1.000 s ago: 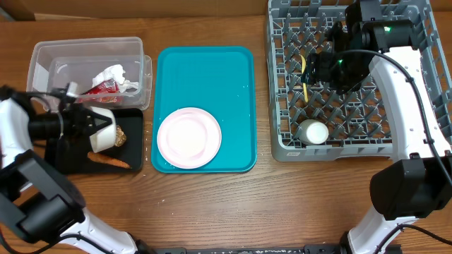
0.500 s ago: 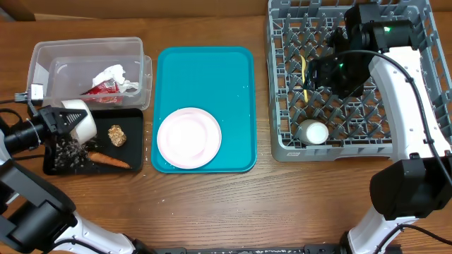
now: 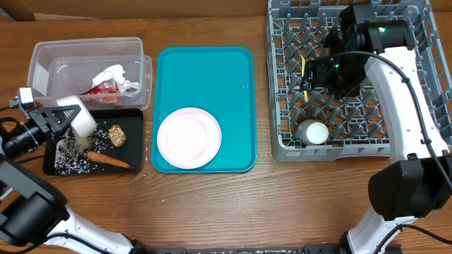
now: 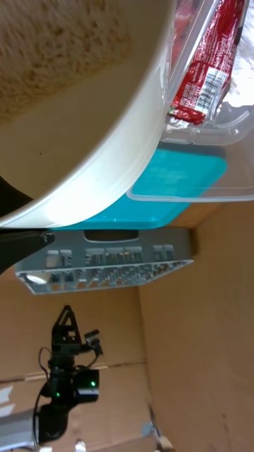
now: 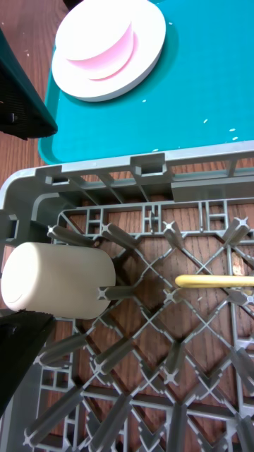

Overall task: Sort waste into correct bins and load items into the dishwasher
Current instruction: 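Carry the rice bowl left and tip rice onto the black tray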

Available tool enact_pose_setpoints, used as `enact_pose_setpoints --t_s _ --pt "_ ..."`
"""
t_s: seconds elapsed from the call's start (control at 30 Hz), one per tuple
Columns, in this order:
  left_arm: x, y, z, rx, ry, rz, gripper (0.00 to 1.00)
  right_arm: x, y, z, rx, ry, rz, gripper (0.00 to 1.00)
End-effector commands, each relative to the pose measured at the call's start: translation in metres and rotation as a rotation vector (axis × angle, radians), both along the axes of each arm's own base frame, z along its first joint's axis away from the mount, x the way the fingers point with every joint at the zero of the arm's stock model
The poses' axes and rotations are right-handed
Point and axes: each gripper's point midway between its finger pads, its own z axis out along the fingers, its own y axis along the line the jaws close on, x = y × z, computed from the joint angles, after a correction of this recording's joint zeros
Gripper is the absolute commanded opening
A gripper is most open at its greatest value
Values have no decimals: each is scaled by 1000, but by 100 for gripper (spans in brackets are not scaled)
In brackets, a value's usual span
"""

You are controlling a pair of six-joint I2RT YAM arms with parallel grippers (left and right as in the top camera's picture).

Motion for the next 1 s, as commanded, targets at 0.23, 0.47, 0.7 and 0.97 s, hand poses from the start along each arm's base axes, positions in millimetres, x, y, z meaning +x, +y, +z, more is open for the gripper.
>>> enact_pose_setpoints --t_s 0.23,0.47,0.7,0.97 --pt "-3 22 23 -205 -72 128 4 2 0 16 -1 -51 -1 80" --pt "-7 33 26 -233 -72 166 4 2 0 16 -1 -52 -1 80" --pt "-9 33 35 -345 -30 197 4 2 0 16 -1 -50 -1 80" --pt "-9 32 36 -352 -32 199 4 1 0 16 -1 -48 -1 80"
